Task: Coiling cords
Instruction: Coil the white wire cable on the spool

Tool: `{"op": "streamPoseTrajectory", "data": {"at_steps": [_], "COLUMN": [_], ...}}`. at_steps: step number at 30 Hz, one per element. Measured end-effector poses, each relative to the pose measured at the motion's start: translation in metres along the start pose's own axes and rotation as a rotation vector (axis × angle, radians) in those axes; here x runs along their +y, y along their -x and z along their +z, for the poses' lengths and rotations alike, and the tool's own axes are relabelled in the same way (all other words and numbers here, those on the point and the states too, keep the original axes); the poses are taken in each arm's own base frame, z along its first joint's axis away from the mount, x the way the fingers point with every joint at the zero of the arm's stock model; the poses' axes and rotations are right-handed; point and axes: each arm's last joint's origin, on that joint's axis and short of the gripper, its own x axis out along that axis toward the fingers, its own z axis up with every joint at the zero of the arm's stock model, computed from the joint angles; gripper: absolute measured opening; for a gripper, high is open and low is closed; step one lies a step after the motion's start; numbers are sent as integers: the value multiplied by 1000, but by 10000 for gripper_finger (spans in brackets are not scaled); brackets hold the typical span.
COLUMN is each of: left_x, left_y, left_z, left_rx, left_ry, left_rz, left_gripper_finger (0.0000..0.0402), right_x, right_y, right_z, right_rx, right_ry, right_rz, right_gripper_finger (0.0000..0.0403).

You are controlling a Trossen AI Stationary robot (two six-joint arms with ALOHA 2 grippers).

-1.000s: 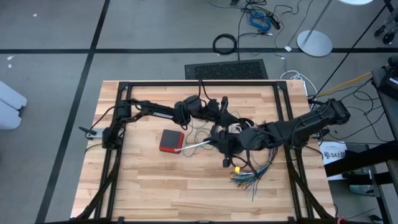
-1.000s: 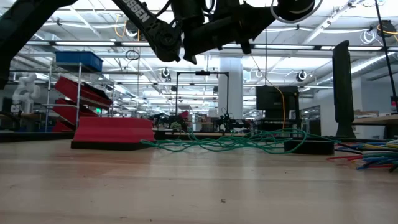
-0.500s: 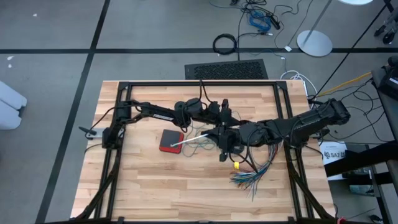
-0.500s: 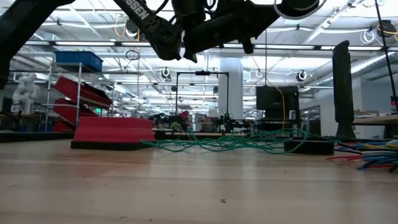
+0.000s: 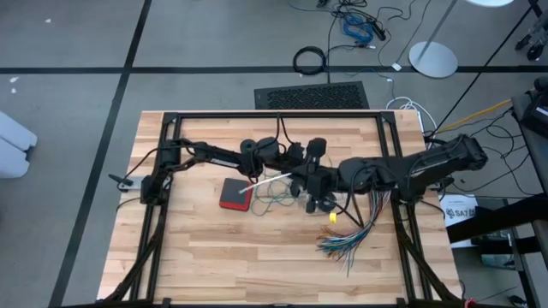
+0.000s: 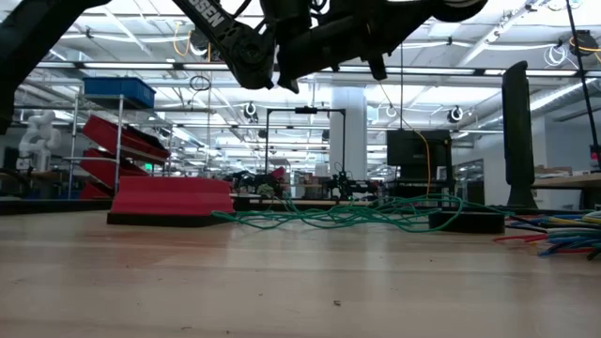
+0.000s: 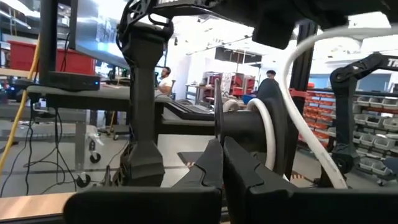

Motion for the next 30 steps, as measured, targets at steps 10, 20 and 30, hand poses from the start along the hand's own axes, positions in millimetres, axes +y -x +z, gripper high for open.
{"op": "streamPoseTrajectory", "data": {"at_steps": [10, 20, 30], "left_x": [-12, -7, -5], "left_y": [-5, -2, 1], "left_z": [-2, 3, 7], "left_rx": [18, -4, -7], "left_ry": [91, 146, 204], "left_rz": [-101, -118, -187], "left_gripper_finger": [0, 0, 0], "right_x": [-13, -6, -3], "right_y": [-5, -15, -17], "right_z": [-8, -10, -6], "right_rx": [8, -22, -59], "right_ry": [37, 46, 102], "right_rz": [0, 53, 39], "right_gripper_finger": [0, 0, 0]}}
